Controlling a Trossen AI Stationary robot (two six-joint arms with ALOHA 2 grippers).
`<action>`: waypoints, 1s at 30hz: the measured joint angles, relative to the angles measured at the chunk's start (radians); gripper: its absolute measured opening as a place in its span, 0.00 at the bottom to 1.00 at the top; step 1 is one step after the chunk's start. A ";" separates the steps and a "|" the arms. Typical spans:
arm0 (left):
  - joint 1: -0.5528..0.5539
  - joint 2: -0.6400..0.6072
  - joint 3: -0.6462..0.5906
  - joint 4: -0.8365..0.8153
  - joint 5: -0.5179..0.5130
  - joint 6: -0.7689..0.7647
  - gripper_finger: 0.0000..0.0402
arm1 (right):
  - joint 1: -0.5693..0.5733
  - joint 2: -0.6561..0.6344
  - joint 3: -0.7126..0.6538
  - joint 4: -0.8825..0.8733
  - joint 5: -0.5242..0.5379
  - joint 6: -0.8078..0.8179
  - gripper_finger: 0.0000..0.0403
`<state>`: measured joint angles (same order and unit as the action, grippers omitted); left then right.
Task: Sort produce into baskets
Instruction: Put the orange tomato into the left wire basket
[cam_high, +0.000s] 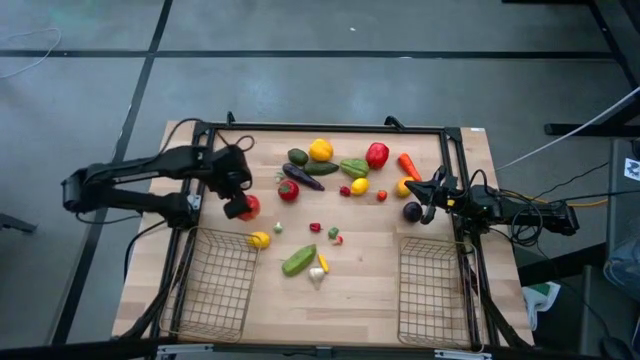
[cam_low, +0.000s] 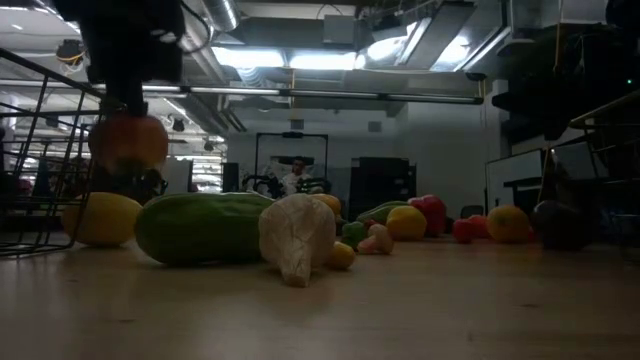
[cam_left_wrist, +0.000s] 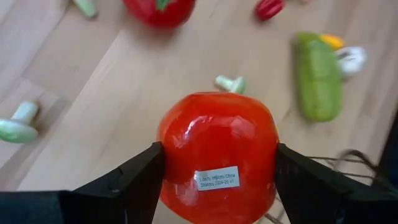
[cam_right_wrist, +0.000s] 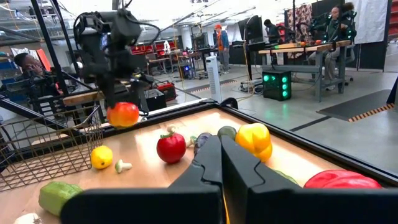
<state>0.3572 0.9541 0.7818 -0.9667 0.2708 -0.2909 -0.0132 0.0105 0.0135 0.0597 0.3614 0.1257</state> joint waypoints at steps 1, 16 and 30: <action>-0.001 -0.023 0.000 -0.002 0.012 -0.007 0.66 | 0.000 0.000 0.000 0.000 0.000 0.000 0.00; -0.158 -0.287 0.001 -0.015 0.182 -0.113 0.66 | 0.000 0.000 0.000 0.000 0.000 0.000 0.00; -0.517 -0.203 0.001 0.025 0.098 -0.347 0.66 | 0.000 0.000 0.000 0.000 0.000 0.000 0.00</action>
<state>-0.1598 0.7508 0.7826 -0.9414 0.3692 -0.6380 -0.0135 0.0105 0.0137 0.0601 0.3616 0.1257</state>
